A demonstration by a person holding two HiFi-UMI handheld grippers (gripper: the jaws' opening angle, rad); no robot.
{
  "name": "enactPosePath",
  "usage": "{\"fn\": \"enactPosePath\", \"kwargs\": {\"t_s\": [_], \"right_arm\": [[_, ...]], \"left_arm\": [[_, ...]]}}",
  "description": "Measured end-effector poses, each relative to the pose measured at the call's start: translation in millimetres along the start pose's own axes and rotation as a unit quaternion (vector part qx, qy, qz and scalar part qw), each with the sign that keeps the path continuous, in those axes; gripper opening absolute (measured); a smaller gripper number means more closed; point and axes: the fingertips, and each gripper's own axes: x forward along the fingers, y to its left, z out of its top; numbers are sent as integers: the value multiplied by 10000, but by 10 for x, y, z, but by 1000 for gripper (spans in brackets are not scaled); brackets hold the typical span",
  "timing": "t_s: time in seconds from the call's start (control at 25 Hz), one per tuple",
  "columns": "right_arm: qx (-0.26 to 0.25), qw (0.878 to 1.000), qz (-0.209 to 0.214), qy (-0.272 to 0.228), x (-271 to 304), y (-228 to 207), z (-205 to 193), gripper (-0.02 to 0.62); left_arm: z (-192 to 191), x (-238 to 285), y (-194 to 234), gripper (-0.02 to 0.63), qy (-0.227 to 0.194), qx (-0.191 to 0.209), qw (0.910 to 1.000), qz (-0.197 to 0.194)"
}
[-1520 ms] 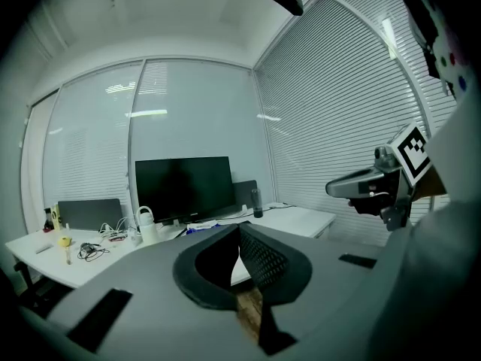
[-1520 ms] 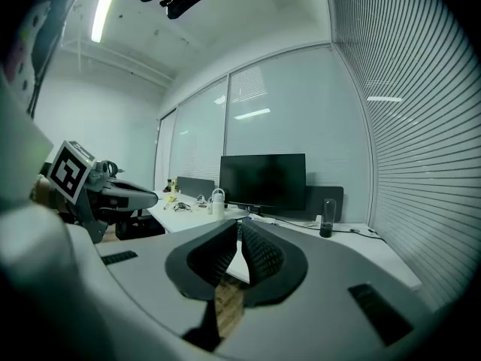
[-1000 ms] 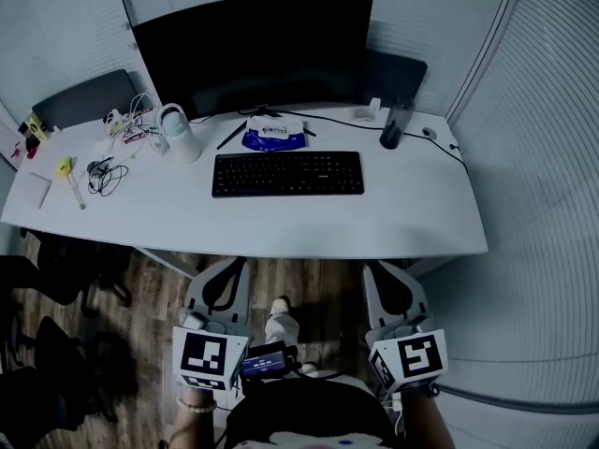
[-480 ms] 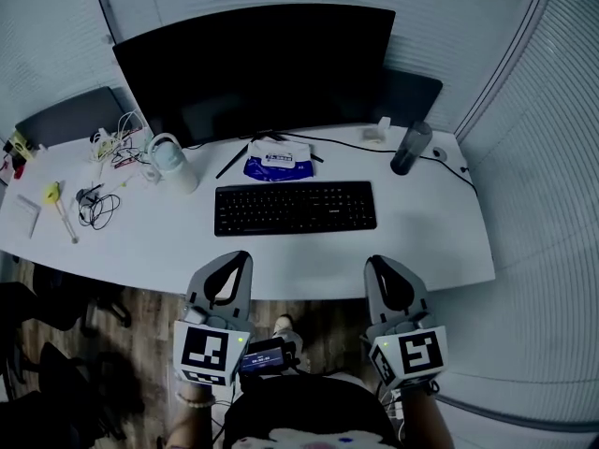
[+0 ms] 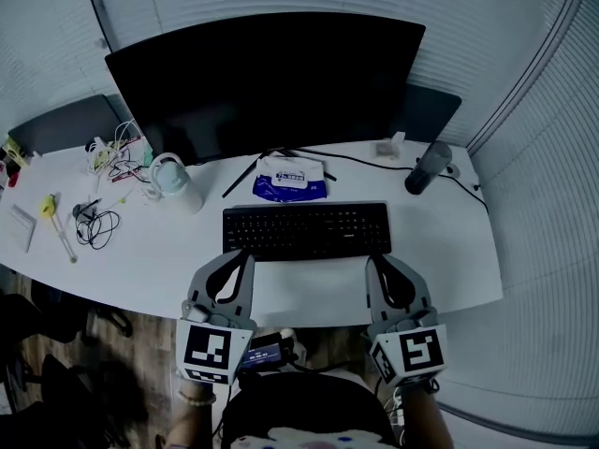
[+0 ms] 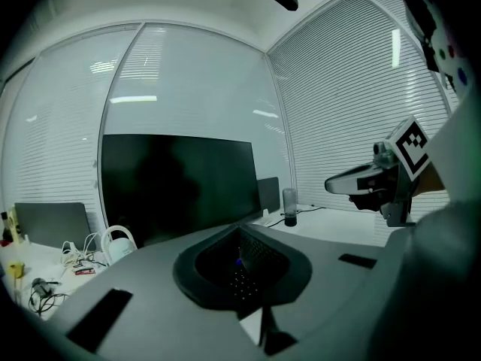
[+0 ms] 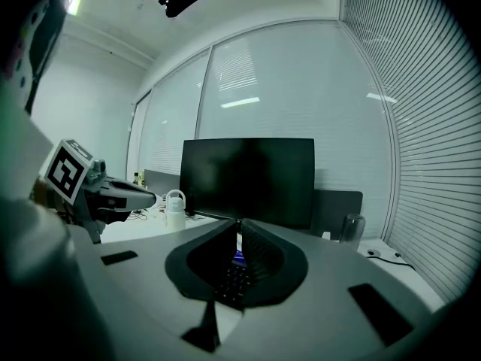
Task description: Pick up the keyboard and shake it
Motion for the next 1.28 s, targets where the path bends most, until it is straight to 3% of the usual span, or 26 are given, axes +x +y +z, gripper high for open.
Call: {"fn": "enactPosePath", "kwargs": {"t_s": [0.36, 0.96, 1.28], "right_arm": [[12, 9998, -33, 202, 276, 46, -66, 44], [108, 9986, 137, 493, 465, 94, -172, 44], [32, 9982, 223, 554, 550, 92, -217, 44]], "left_arm": [[-84, 150, 313, 18, -77, -402, 9991, 54], [-401, 179, 631, 18, 341, -759, 9954, 478], [-602, 274, 674, 20, 540, -1289, 9897, 308]]}}
